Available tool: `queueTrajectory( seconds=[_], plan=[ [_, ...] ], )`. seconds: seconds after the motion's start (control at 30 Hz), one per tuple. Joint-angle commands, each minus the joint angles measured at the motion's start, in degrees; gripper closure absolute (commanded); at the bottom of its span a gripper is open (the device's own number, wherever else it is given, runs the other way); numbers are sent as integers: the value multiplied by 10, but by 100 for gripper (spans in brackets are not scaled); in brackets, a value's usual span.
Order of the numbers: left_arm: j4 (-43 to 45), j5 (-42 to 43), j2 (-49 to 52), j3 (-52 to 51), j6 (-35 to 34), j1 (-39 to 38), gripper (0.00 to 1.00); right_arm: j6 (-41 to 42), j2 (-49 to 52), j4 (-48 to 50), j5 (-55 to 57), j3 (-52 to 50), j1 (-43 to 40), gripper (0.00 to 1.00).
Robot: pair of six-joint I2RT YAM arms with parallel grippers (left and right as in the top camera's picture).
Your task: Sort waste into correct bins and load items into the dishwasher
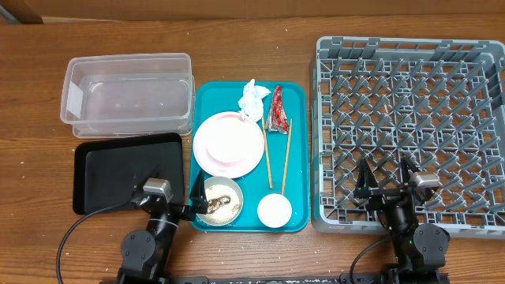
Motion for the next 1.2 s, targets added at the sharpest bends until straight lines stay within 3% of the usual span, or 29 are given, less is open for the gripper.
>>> queueTrajectory(
  seconds=[0.0, 0.17, 0.33, 0.43, 0.7, 0.83, 0.93, 0.97, 1.07, 1.17],
  plan=[
    [16, 50, -7, -2, 0, 5, 0, 19, -5, 5, -12, -6, -2, 0],
    [14, 87, -6, 27, 0, 5, 0, 61, -5, 1, -93, 11, -2, 0],
    [-51, 80, 45, 148, 22, 5, 0, 78, 14, -129, -134, 95, -2, 0],
    [-133, 80, 143, 247, 22, 5, 0, 78, 57, -219, -129, 169, -2, 0],
    [-433, 197, 521, 607, 22, -6, 0, 78, 255, -340, -133, 380, -2, 0],
    [-491, 304, 642, 718, -6, -7, 0, 78, 333, -341, -188, 443, -2, 0],
    [-493, 379, 708, 737, -3, -19, 0, 78, 363, -337, -189, 448, -2, 0],
    [-501, 375, 724, 737, -2, -30, 1, 78, 369, -336, -189, 448, -2, 0],
    [-551, 303, 767, 737, 5, -93, 16, 94, 384, -336, -189, 448, -2, 0],
    [-602, 178, 804, 734, 3, -166, 16, 98, 394, -336, -189, 448, -2, 0]
  ],
)
